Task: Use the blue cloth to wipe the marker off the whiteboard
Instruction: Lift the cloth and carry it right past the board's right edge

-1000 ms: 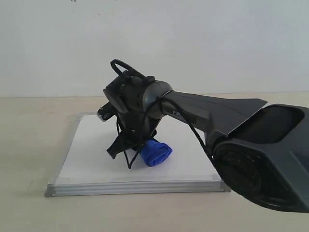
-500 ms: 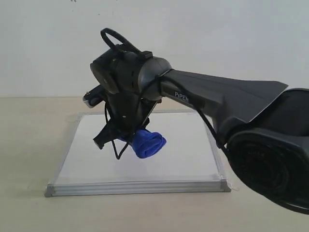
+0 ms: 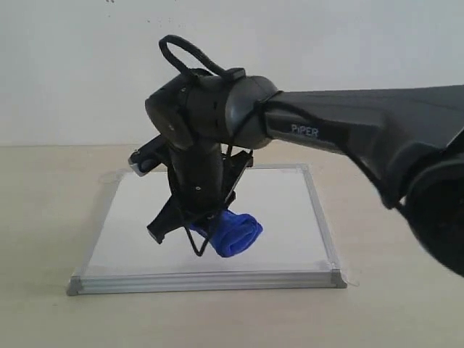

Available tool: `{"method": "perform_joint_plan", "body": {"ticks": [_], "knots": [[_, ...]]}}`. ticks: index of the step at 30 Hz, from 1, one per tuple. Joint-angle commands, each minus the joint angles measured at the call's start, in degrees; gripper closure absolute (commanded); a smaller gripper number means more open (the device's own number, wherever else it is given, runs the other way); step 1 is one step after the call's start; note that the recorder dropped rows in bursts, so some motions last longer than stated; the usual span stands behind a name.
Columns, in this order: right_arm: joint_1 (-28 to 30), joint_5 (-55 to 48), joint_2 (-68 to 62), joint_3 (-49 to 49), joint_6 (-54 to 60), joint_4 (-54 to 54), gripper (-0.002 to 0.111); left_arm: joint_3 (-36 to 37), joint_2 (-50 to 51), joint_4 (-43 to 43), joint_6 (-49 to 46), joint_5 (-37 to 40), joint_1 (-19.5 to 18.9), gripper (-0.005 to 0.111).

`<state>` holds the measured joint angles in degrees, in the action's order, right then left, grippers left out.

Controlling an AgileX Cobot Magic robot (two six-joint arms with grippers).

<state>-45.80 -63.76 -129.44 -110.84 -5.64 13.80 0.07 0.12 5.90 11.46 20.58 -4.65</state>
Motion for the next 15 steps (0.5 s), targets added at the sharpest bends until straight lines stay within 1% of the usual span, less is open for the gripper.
{"method": "perform_joint_plan", "body": {"ticks": [1,4,8,15], "knots": [[0.69,8.02,7.98,11.67,-0.48,0.55,0.109,-0.07,-0.12,-0.52,0.44,-0.12,0.29,0.103],[2.43,11.93,12.53,18.99,-1.07,0.44,0.109,-0.07,-0.12,-0.52,0.44,-0.12,0.29,0.103],[5.39,14.12,18.83,26.08,-1.45,0.44,0.109,-0.07,-0.12,-0.52,0.44,-0.12,0.29,0.103],[10.88,17.04,26.76,34.46,-1.45,0.44,0.109,-0.07,-0.12,-0.52,0.44,-0.12,0.29,0.103]]}}
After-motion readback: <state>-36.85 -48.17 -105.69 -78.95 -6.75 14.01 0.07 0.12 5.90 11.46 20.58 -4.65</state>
